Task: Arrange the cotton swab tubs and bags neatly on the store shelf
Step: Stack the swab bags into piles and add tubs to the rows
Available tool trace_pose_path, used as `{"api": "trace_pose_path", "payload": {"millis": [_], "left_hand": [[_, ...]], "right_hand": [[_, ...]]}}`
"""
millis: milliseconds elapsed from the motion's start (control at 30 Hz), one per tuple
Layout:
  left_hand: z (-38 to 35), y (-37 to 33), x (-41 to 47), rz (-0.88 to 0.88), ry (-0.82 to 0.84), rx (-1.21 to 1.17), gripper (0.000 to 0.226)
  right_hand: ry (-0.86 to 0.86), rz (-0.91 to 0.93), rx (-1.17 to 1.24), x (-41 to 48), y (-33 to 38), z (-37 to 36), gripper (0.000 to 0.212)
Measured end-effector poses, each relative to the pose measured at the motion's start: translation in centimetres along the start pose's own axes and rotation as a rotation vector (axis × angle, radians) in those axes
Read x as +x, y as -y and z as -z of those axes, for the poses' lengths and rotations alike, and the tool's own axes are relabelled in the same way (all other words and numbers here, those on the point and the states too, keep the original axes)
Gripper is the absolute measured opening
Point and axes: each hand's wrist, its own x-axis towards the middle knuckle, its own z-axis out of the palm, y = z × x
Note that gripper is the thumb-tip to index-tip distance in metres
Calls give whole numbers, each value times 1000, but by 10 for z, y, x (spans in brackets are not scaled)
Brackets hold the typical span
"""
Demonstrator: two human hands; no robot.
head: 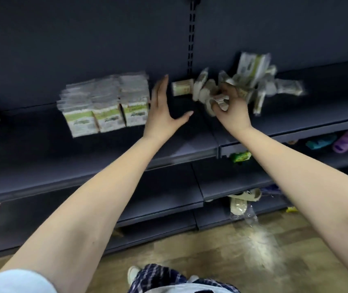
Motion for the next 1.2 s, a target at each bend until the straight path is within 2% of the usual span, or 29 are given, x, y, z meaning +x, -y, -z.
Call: {"api": "trace_pose_path", "payload": {"millis": [133, 233, 400, 567, 733, 900, 1067, 1200], "left_hand": [[-46, -9, -5, 7, 63, 4, 91], [-57, 0, 5, 12, 53, 3, 85], [-69, 23, 23, 103, 32, 37, 83], [-80, 46, 57, 178, 2, 36, 86], [-93, 60, 101, 237, 6, 21, 85], [-104, 70, 117, 347, 67, 19, 82], [-104, 71, 115, 321, 4, 102, 47], [-98, 71, 106, 284, 55, 92, 39]], "right_hand": [[17, -20, -136, -1, -27, 38, 55], [29, -41, -132, -7, -43, 42, 53], [124, -68, -148, -10, -52, 10, 63], [297, -121, -292, 6, -53, -13, 76], [184, -151, -333, 12, -66, -13, 73], [175, -186, -264, 13, -67, -15, 72], [194, -195, -232, 14, -66, -13, 67], [152, -260, -90, 13, -64, -11, 68]]}}
